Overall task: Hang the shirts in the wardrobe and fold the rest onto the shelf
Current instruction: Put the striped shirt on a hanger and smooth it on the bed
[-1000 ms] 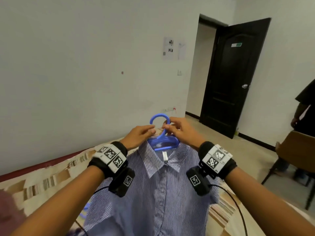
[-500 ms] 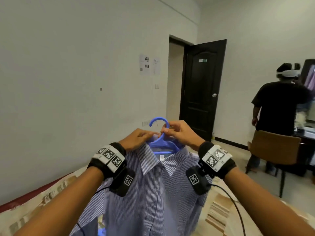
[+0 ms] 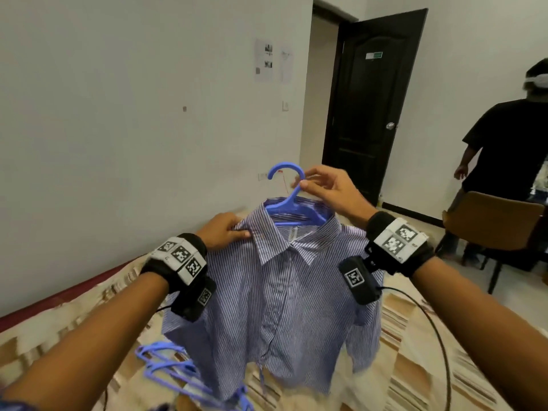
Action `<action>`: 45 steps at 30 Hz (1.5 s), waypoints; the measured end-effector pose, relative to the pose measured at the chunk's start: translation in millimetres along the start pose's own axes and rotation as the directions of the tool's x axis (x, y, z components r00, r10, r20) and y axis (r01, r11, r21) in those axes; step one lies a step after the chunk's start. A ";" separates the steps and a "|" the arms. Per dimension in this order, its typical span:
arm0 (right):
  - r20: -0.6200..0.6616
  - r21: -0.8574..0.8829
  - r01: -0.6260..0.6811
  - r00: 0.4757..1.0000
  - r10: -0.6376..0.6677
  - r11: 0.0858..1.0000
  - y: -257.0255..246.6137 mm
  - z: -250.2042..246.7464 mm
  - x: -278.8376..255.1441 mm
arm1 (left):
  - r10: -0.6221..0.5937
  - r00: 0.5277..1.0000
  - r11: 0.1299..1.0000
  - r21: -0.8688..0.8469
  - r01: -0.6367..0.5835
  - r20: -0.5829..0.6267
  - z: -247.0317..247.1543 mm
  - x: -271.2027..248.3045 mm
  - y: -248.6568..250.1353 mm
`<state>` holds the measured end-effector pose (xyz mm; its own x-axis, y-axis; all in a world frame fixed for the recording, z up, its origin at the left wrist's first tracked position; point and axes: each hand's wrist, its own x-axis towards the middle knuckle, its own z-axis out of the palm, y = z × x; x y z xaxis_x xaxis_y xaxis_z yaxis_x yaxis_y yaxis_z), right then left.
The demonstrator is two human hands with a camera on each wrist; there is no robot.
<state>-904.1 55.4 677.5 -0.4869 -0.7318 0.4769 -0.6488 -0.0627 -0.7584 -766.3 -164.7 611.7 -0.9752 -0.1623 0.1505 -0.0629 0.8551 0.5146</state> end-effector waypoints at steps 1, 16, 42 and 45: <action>0.034 -0.071 -0.041 0.999 0.043 0.997 9.2 -7.1 0.1 | 0.008 1.000 1.000 -0.018 -0.008 -0.013 -1.3 -1.3 -4.4; 0.022 -0.552 -0.263 0.944 0.329 0.792 100.7 -112.1 -40.7 | -0.334 0.942 0.882 0.344 0.322 -0.025 11.6 -7.7 -45.8; -0.142 -0.478 -0.378 0.924 0.356 0.793 118.0 -222.1 -150.7 | -0.024 0.961 0.999 -0.044 0.013 -0.277 56.1 2.5 35.0; -0.121 -0.458 -0.452 0.885 0.450 0.765 107.6 -224.3 -181.1 | -0.016 0.989 0.996 -0.093 0.002 -0.148 72.0 -13.6 41.6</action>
<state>-1016.9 333.4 609.2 -0.7934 -0.5936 0.1346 -0.5446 0.5937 -0.5924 -770.9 -91.5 570.3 -0.9318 -0.2468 0.2661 -0.0446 0.8054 0.5910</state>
